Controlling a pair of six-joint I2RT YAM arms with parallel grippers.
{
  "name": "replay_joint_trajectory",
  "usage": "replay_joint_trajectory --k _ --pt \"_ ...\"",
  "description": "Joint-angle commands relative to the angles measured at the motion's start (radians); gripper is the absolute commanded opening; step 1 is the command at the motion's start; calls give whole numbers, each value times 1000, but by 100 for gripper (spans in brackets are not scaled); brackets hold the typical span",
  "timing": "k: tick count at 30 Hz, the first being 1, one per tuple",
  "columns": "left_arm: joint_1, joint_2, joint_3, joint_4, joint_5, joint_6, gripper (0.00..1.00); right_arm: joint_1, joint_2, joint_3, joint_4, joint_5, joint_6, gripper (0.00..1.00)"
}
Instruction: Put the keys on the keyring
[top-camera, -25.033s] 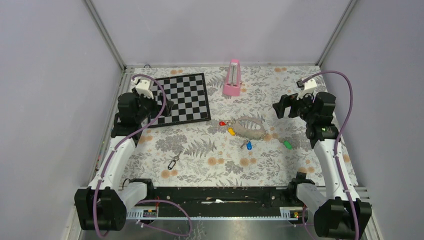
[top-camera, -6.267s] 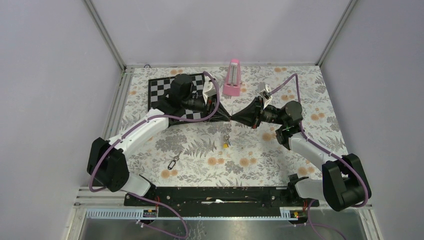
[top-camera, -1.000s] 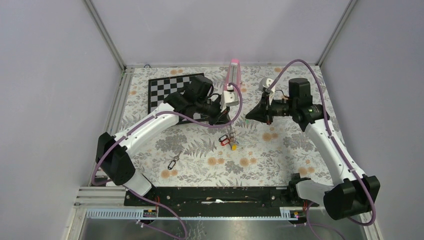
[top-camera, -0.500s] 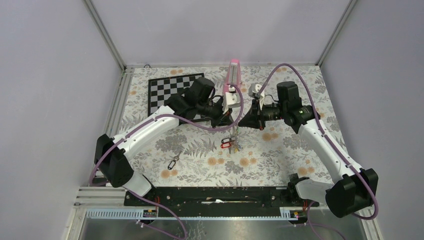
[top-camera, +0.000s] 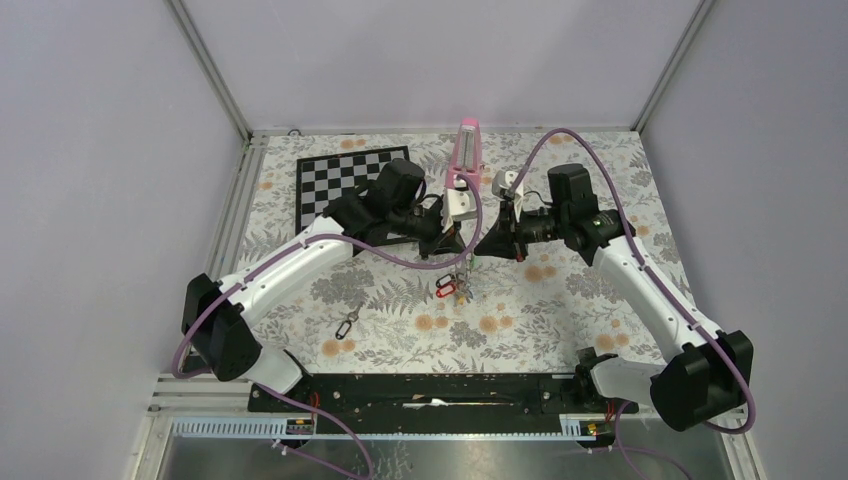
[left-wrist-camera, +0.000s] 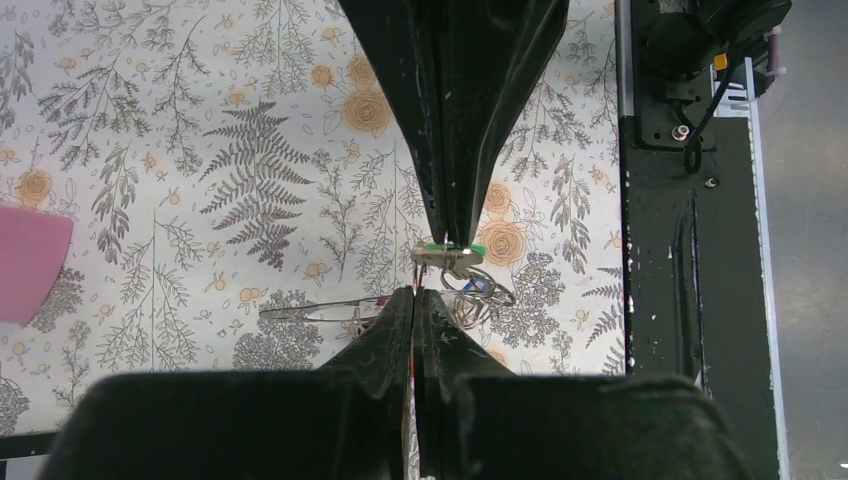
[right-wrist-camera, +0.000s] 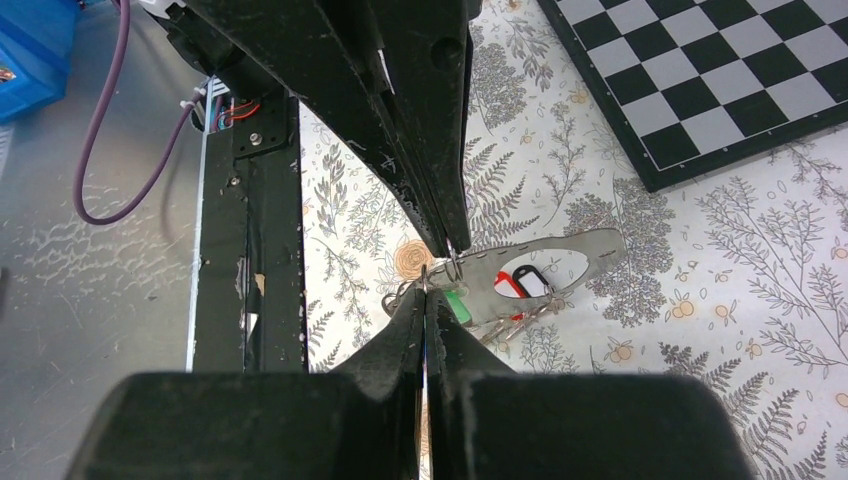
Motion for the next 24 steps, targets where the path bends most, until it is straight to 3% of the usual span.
replay_joint_trajectory --k 1,24 --pt "-8 -47 2 71 -13 18 0 21 17 7 0 22 -10 0" --pt "-24 -43 -10 83 -48 28 0 30 23 -5 40 32 37 0"
